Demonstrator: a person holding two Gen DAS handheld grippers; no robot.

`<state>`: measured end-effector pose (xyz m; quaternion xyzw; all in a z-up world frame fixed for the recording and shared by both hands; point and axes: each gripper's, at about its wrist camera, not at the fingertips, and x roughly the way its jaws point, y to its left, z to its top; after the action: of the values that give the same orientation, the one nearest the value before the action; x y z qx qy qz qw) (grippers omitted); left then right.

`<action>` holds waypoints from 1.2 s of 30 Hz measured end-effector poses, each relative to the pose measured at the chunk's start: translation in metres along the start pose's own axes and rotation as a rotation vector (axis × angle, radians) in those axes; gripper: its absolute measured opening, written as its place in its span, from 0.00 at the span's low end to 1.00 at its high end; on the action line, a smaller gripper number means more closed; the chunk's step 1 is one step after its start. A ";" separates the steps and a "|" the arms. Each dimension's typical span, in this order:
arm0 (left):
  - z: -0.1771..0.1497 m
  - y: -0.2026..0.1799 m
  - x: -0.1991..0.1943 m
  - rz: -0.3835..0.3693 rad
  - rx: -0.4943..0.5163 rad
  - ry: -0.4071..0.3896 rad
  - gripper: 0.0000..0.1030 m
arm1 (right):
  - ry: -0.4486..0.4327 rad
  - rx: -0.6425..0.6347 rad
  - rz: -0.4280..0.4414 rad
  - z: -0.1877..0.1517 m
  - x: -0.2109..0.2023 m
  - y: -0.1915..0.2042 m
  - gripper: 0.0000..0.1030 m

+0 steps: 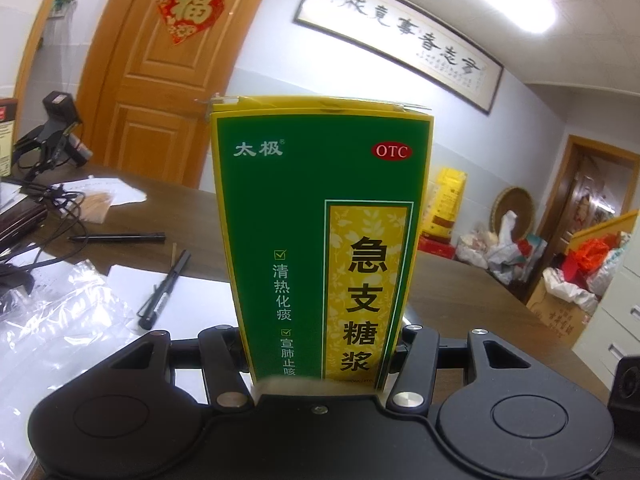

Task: Clean container
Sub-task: 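Wipe the box's side face and top with the right gripper's cloth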

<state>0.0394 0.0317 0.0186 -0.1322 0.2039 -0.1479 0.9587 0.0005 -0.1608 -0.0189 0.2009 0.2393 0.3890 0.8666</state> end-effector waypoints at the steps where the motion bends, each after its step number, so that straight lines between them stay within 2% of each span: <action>1: 0.000 0.001 0.000 0.011 -0.004 -0.003 0.48 | 0.013 0.009 -0.014 0.001 0.004 -0.002 0.08; 7: -0.001 0.005 0.002 0.145 0.006 -0.015 0.48 | 0.084 0.053 -0.139 -0.004 0.018 -0.010 0.08; 10: -0.002 0.006 0.002 0.163 0.002 -0.011 0.48 | 0.078 0.098 -0.203 -0.004 0.017 -0.020 0.08; 24: -0.001 0.007 -0.011 -0.051 -0.050 -0.011 0.48 | 0.030 0.407 -0.053 0.000 0.006 -0.066 0.08; 26: -0.002 0.008 -0.011 -0.083 -0.059 -0.002 0.48 | 0.010 0.438 -0.052 0.001 0.004 -0.072 0.08; 36: -0.007 0.001 -0.002 -0.148 -0.034 0.053 0.48 | -0.102 0.579 -0.034 0.003 -0.007 -0.103 0.09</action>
<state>0.0346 0.0320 0.0126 -0.1591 0.2213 -0.2183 0.9370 0.0575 -0.2299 -0.0698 0.4550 0.2997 0.2794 0.7906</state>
